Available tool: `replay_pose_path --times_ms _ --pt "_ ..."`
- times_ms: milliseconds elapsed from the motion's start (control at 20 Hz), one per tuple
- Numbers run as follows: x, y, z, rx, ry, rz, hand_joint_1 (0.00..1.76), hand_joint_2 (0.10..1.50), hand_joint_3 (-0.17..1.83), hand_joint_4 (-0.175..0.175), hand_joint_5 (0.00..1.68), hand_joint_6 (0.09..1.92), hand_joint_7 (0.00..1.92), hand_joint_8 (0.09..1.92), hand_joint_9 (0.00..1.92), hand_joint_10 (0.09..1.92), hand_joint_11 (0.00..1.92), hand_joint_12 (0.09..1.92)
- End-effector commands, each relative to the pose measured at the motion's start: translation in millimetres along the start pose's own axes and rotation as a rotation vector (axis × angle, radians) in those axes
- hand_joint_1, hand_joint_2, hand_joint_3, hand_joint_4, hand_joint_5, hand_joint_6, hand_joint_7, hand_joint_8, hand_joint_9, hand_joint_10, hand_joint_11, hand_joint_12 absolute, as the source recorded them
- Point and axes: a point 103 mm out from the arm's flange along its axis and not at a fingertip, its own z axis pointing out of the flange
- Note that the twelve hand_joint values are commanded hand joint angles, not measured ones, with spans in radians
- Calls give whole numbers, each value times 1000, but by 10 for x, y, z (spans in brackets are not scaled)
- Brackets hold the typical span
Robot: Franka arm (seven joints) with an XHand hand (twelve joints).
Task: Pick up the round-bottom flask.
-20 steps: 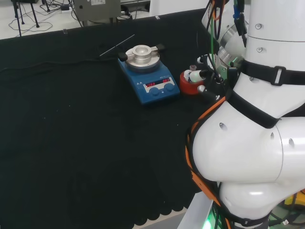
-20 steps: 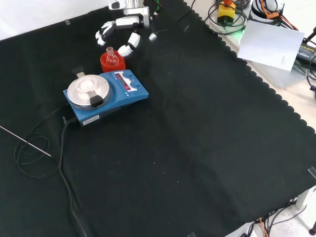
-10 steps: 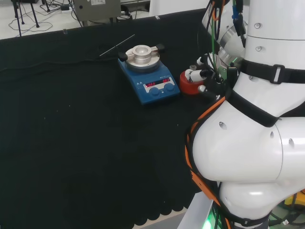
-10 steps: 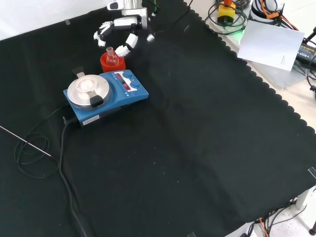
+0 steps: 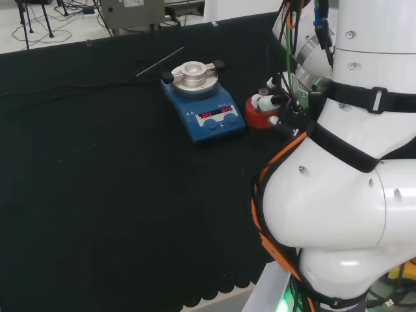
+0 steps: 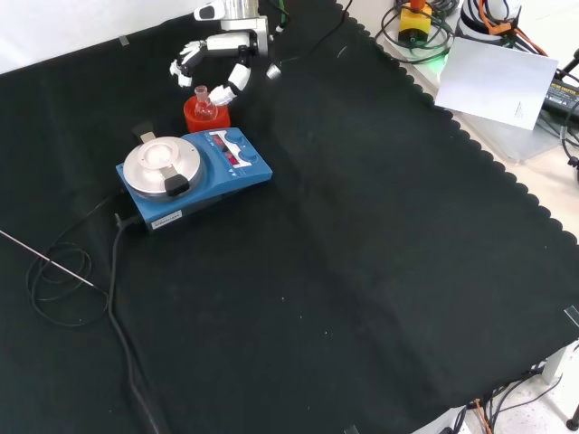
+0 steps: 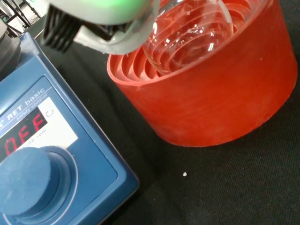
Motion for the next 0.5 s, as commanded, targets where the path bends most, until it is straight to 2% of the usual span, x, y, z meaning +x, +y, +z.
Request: replay_pose_path --times_ms 50,500 --pt "-8 53 17 -4 -4 -4 989 590 664 -70 622 685 261 661 472 717 66 1398" --pt "-45 95 18 -26 -4 4 1011 614 682 -68 692 730 292 672 502 720 86 1400"
